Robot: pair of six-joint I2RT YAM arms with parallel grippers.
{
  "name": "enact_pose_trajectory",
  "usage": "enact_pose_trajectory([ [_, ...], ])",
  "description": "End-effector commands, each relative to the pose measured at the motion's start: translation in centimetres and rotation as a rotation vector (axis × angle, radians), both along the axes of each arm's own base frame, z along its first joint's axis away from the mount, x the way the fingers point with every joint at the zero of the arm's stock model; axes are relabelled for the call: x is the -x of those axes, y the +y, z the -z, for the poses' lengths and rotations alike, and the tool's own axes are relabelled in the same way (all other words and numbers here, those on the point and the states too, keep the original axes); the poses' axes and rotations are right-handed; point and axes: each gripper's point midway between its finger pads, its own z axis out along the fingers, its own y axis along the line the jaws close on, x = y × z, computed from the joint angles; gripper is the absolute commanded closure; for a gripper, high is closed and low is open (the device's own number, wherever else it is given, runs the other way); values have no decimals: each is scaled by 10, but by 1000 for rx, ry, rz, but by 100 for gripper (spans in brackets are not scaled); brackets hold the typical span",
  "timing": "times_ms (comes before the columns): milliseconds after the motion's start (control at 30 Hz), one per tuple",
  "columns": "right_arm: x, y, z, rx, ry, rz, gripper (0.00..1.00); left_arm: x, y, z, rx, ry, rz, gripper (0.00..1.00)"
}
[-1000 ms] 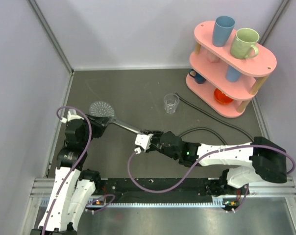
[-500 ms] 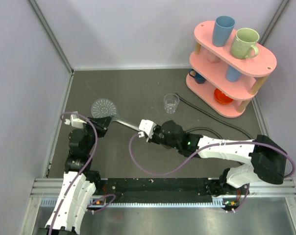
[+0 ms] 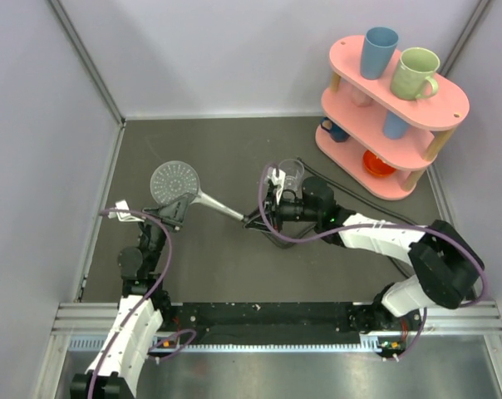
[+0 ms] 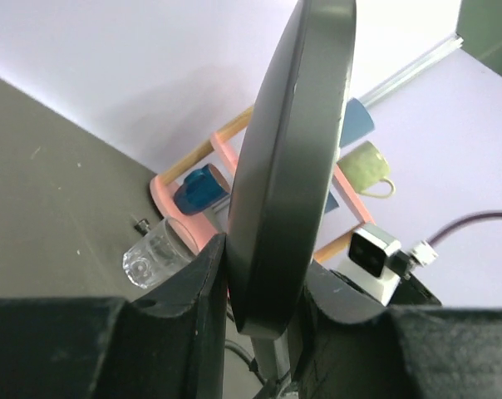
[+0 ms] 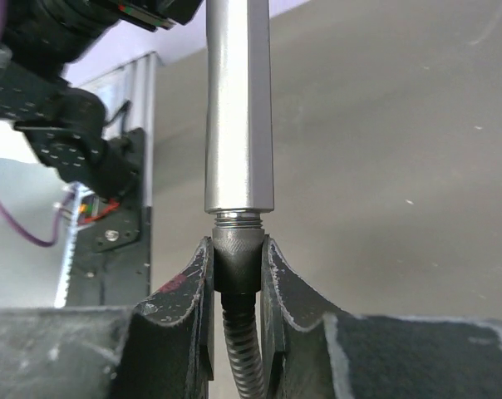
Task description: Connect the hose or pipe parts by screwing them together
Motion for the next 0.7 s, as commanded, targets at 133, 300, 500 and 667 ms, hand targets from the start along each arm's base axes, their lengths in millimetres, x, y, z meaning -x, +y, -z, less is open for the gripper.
enact_pose_trajectory([
  [133,18,6,-79,-367,40,-215,100,40,-39,-10,-92,-152,247,100],
  [300,11,4,-64,-323,53,-174,91,30,-38,-10,-107,-98,228,100],
  [500,-2,-7,-43,-177,10,-46,60,9,-28,-3,-129,76,151,100],
  [667,-18,-22,-30,-28,-154,88,47,-2,-11,2,-62,264,40,100],
])
